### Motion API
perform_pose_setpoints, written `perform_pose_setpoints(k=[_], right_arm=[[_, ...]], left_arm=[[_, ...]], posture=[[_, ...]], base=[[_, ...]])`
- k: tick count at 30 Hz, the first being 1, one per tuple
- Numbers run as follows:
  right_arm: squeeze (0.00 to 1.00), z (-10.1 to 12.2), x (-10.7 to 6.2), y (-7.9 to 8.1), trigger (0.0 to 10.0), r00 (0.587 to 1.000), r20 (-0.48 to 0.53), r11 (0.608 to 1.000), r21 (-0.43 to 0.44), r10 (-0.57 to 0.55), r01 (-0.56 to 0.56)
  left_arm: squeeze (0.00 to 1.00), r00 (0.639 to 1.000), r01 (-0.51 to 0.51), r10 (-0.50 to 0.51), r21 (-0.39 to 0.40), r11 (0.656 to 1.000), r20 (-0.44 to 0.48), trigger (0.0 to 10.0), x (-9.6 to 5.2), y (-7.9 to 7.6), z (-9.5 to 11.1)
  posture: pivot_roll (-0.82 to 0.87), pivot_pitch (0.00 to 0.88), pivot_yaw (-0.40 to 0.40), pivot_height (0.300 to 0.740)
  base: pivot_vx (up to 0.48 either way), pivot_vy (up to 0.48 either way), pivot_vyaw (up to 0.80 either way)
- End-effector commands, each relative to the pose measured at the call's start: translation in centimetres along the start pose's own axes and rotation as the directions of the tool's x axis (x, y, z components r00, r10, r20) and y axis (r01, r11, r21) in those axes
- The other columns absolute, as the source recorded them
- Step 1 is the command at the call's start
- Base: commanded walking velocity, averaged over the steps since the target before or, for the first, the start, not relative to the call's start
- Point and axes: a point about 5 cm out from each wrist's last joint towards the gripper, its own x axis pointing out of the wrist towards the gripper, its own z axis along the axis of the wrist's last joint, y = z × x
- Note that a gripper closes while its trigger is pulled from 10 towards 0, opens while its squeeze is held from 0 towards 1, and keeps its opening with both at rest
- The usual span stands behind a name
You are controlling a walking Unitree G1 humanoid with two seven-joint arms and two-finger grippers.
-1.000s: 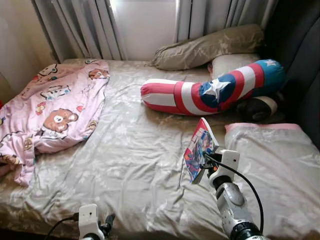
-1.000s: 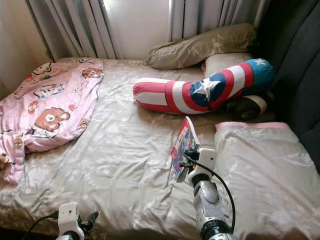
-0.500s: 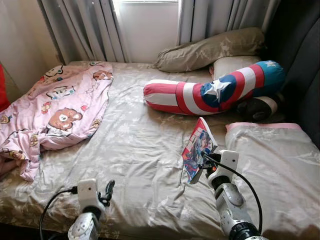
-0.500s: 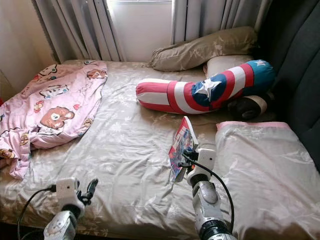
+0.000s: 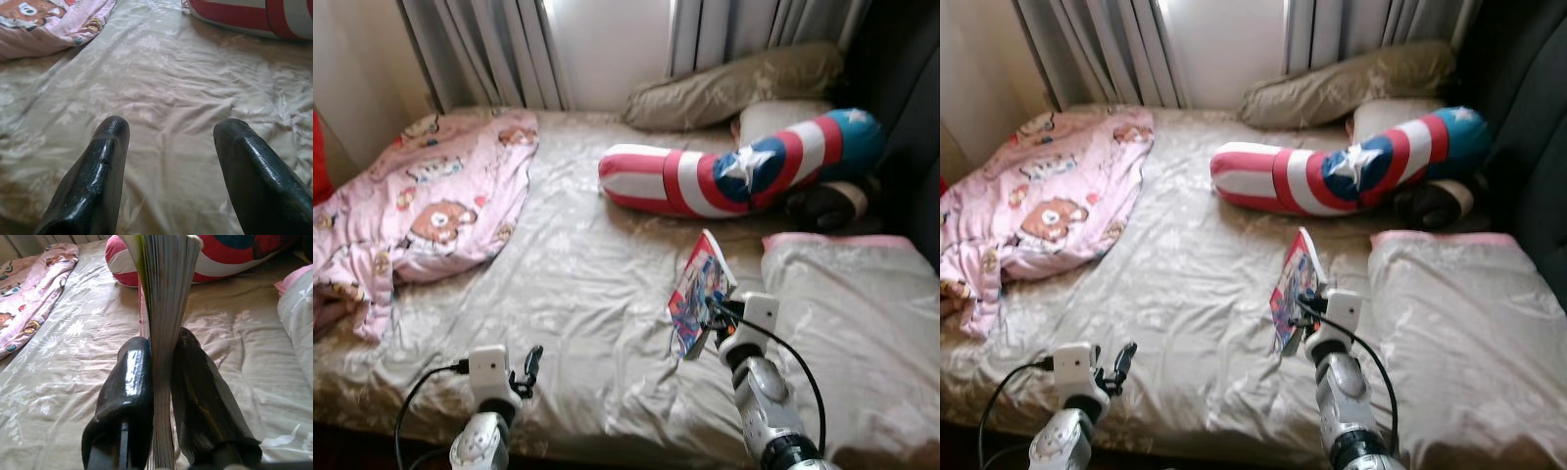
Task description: Clean up the room
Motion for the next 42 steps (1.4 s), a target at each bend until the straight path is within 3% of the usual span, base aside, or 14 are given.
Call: perform_pose_setpoints(k=[1, 39, 42], right_arm=[[0.00, 1.14, 0.45, 0.35, 10.0, 0.998, 0.054, 1.000, 0.001, 0.018, -0.018], [0.00, 0.60, 0.54, 0.64, 10.0, 0.999, -0.002, 0.999, -0.027, 0.034, -0.034], [0.00, 0.68, 0.50, 0.67, 10.0, 0.999, 0.013, 0.999, -0.024, 0.034, -0.034]], left_arm=[[0.00, 1.000, 0.000, 0.000, -0.001, 1.000, 0.002, 10.0, -0.09, 0.00, -0.01], [0.00, 1.000, 0.015, -0.015, -0.008, 1.000, 0.011, 10.0, 0.34, -0.10, 0.57], [0.00, 1.000, 0.016, -0.016, -0.007, 1.000, 0.010, 10.0, 0.34, -0.09, 0.56]], posture=[[0.07, 0.000, 0.018, 0.666], [0.07, 0.000, 0.021, 0.661], [0.07, 0.000, 0.021, 0.646]], base=[[0.000, 0.000, 0.00], [0.000, 0.000, 0.00], [0.000, 0.000, 0.00]])
